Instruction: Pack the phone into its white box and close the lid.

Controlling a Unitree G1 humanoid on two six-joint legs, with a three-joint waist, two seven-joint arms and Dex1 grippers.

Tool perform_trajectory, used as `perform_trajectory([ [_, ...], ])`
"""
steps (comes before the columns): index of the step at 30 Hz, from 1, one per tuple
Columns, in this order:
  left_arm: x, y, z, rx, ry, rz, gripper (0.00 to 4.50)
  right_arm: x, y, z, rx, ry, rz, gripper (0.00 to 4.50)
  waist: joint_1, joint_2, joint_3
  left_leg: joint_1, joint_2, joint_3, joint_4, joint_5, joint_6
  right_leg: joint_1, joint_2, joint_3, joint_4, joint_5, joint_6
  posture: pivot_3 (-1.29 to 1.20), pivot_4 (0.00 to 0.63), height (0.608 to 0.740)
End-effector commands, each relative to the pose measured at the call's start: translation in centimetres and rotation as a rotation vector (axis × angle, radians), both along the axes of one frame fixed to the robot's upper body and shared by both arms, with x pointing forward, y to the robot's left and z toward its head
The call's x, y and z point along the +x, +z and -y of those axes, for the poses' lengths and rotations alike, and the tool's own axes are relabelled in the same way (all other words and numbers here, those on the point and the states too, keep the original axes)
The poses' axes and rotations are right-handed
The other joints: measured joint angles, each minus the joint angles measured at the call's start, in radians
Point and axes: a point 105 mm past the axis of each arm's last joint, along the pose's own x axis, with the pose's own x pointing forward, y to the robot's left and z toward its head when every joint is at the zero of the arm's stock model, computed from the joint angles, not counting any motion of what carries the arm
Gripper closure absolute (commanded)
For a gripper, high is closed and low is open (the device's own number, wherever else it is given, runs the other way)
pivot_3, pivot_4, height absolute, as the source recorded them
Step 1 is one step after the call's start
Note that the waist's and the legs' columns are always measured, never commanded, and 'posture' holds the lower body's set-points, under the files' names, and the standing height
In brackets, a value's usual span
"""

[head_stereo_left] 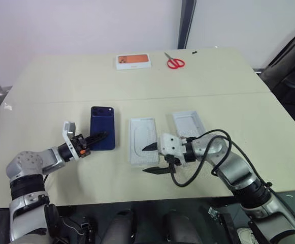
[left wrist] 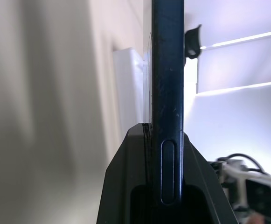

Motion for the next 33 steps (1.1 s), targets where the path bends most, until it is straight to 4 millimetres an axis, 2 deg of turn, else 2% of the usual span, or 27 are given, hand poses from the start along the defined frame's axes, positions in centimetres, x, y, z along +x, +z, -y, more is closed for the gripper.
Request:
perform_trajectory([
  [1, 0.3, 2.1, 0.0, 0.003, 0.000, 0.088, 4.50, 0.0, -0.4, -0.4, -0.005, 0.024, 0.045, 1.09, 0.002, 0.000, 0.000, 0.000, 0.000, 0.000, 0.000, 0.000, 0.000, 0.000, 0.000, 0.000, 0.000, 0.000, 0.000, 0.00, 0.150, 0.734],
  [3, 0.3, 2.0, 0.2, 0.015, -0.006, 0.092, 4.50, 0.0, -1.3, -0.2, -0.044, 0.031, 0.057, 1.09, 0.006, 0.000, 0.000, 0.000, 0.000, 0.000, 0.001, 0.000, 0.000, 0.000, 0.000, 0.000, 0.000, 0.000, 0.000, 0.00, 0.150, 0.734],
  [7, 0.2, 1.8, 0.4, 0.025, -0.006, 0.090, 4.50, 0.3, -1.6, -0.3, -0.039, 0.017, 0.055, 1.09, 0.019, -0.001, 0.001, -0.001, 0.000, 0.000, 0.001, 0.002, -0.004, 0.000, 0.000, 0.000, 0.000, 0.000, 0.000, 0.00, 0.150, 0.734],
  [11, 0.1, 1.8, 0.5, 0.024, -0.004, 0.087, 4.50, 0.5, -1.6, -0.3, -0.030, 0.011, 0.064, 2.85, 0.020, -0.002, 0.001, -0.001, 0.000, 0.000, 0.002, 0.002, -0.004, 0.000, 0.000, 0.000, 0.000, 0.000, 0.000, 0.00, 0.150, 0.734],
  [17, 0.2, 1.9, 0.6, 0.026, -0.001, 0.090, 4.50, 0.7, -2.0, -0.3, -0.034, 0.002, 0.060, 2.85, 0.020, -0.003, 0.002, -0.001, 0.000, 0.000, 0.002, 0.002, -0.004, 0.000, 0.000, 0.000, 0.000, 0.000, 0.000, 0.00, 0.150, 0.734],
  [18, 0.2, 2.0, 0.6, 0.026, -0.001, 0.091, 4.50, 0.7, -2.1, -0.3, -0.036, 0.000, 0.059, 3.37, 0.020, -0.003, 0.002, -0.001, 0.000, 0.000, 0.002, 0.002, -0.004, 0.000, 0.000, 0.000, 0.000, 0.000, 0.000, 0.00, 0.150, 0.734],
  [21, 0.3, 2.2, 0.7, 0.020, -0.002, 0.092, 4.50, 0.9, -2.6, -0.3, -0.056, -0.005, 0.066, 4.47, 0.020, -0.004, 0.002, -0.001, 0.000, 0.000, 0.002, 0.002, -0.004, 0.000, 0.000, 0.000, 0.000, 0.000, 0.000, 0.00, 0.150, 0.734],
  [26, 0.5, 2.6, 0.9, 0.013, -0.002, 0.102, 4.50, 1.8, -2.0, -0.9, -0.037, -0.025, 0.100, 4.47, 0.019, -0.004, 0.002, -0.001, 0.000, 0.000, 0.002, 0.002, -0.004, 0.000, 0.000, 0.000, 0.000, 0.000, 0.000, 0.00, 0.150, 0.734],
  [33, 1.1, 3.8, 2.5, 0.018, -0.009, 0.184, 4.50, 6.0, -0.8, -2.4, -0.040, -0.129, 0.244, 4.47, 0.020, -0.004, 0.002, -0.001, 0.000, 0.000, 0.002, 0.004, -0.007, -0.001, 0.000, 0.000, 0.000, 0.000, 0.000, 0.00, 0.150, 0.734],
])
